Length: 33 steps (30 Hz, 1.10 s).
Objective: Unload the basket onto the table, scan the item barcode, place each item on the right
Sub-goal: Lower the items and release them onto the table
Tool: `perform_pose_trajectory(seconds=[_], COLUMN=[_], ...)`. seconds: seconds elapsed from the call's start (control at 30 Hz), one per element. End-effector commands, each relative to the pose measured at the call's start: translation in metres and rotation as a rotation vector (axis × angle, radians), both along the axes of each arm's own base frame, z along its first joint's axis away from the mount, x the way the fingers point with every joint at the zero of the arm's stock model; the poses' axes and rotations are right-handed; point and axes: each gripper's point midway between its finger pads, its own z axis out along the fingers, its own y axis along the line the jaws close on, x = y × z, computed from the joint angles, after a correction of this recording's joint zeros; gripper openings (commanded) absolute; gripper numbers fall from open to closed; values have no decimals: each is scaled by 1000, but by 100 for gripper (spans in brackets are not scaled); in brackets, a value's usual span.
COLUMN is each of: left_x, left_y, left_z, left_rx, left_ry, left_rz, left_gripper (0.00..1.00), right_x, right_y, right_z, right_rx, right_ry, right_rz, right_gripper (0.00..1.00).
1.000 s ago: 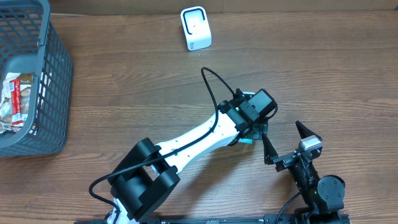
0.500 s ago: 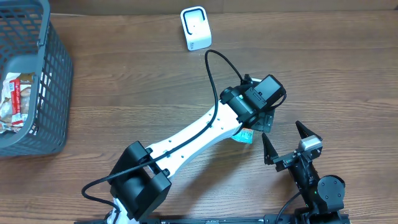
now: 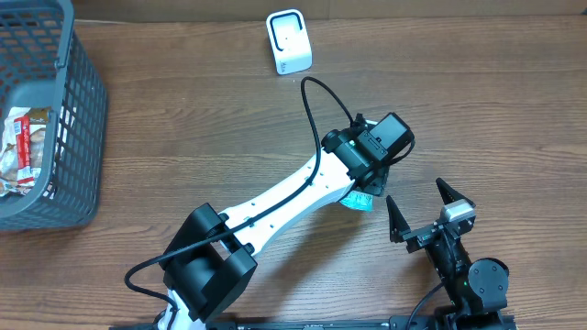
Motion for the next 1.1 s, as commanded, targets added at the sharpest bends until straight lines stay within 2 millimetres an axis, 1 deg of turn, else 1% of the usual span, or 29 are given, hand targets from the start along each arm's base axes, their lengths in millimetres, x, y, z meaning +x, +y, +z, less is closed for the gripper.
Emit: perform_pose_trajectory(seconds=[0.0,0.07,0.13,0.33,0.5,0.57,0.67,0.8,0.93,1.0,1.03,1.07], left_x=[11,11,12,10,10,11,15,20,23,25,26,27], left_y=[4,4,3,5,5,6,9,21,38,47,55,60], left_z=[1,6,10,9,9,9,13,20,25,25,24,23], left_rx=[4,1,0,13,16,21,34,43,61,74,92,109], left_ry=[-14,-21,-31,-24,-25,-30,-41,-34,-18,-5,4,10], left_rz=[17,9,-11,-16,-24,-37,-69,-49,-19,-4,-12,-18], left_gripper=[58,65,67,56,36,35,28,24,24,24,24,23], right_x=[1,1,1,1,1,1,1,1,1,1,1,1], right_y=[-2,-2,-2,-2,-2,-2,-2,-2,-2,-2,-2,-2], right_z=[-2,-2,-2,-2,-2,-2,-2,-2,-2,-2,-2,-2], right_rx=[3,3,3,3,3,3,3,3,3,3,3,3], right_ry=[-2,-2,-2,-2,-2,-2,-2,-2,-2,-2,-2,-2], right_rz=[-9,-9,-9,-9,-9,-9,-9,-9,-9,-9,-9,-9], right_gripper=[100,100,100,100,100,100,100,100,100,100,100,100])
